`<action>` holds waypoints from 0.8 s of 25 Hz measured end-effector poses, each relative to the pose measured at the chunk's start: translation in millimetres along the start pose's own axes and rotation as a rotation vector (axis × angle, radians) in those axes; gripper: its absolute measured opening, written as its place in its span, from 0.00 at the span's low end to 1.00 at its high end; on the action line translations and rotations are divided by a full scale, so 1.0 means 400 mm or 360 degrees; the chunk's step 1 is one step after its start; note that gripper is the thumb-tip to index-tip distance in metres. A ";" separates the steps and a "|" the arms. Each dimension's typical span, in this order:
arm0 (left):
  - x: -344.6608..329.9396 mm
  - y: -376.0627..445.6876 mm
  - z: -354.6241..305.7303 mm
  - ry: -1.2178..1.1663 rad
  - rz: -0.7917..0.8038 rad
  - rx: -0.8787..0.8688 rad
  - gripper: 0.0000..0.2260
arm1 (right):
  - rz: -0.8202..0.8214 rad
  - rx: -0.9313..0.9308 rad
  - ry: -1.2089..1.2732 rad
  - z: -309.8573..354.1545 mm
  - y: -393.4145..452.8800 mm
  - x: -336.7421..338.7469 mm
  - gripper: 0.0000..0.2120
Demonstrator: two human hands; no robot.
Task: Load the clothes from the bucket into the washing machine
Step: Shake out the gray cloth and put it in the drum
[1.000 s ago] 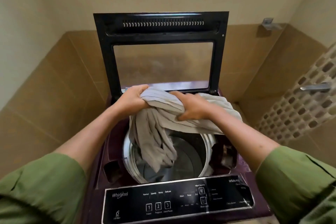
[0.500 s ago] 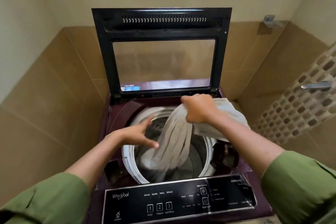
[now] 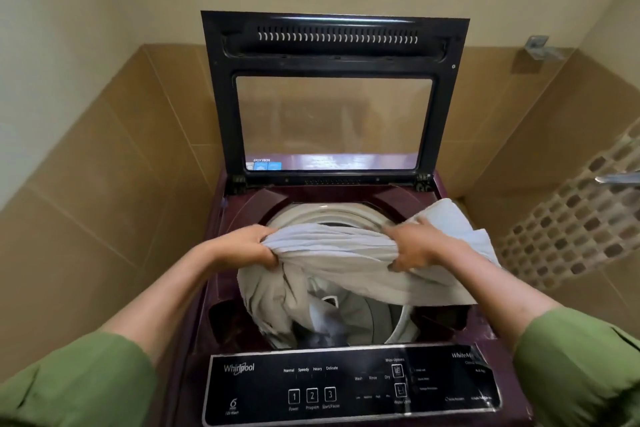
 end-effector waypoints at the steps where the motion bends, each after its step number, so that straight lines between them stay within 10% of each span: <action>1: -0.019 -0.002 0.006 0.0037 0.0157 0.0036 0.16 | -0.0086 -0.0020 -0.0015 -0.023 -0.010 -0.001 0.19; 4: -0.090 -0.001 0.004 0.0263 0.0695 0.0145 0.22 | -0.0395 -0.0030 -0.0054 -0.037 -0.021 0.050 0.07; 8: -0.155 0.049 -0.095 0.0052 0.0288 -0.0064 0.57 | -0.0618 0.0183 -0.0134 0.091 0.000 0.133 0.12; 12: -0.164 0.058 -0.129 -0.0134 -0.0217 -0.0156 0.27 | -0.0553 0.0372 -0.0069 0.192 0.015 0.114 0.27; 16: -0.086 0.027 -0.056 -0.0019 -0.0213 -0.0099 0.24 | -0.0035 0.0162 -0.0034 0.064 -0.012 0.019 0.51; 20: -0.067 0.022 -0.028 0.0049 -0.0095 -0.0055 0.23 | 0.0018 -0.0137 -0.0115 -0.068 -0.056 -0.007 0.27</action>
Point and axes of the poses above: each hand's wrist, its own y-axis towards the middle knuckle, its own x-axis out of the back of the hand, z = x × y, the point moved 2 cm from there along y, towards the middle knuckle, and after that the axes turned 10 degrees about -z, right-handed, at the moved point
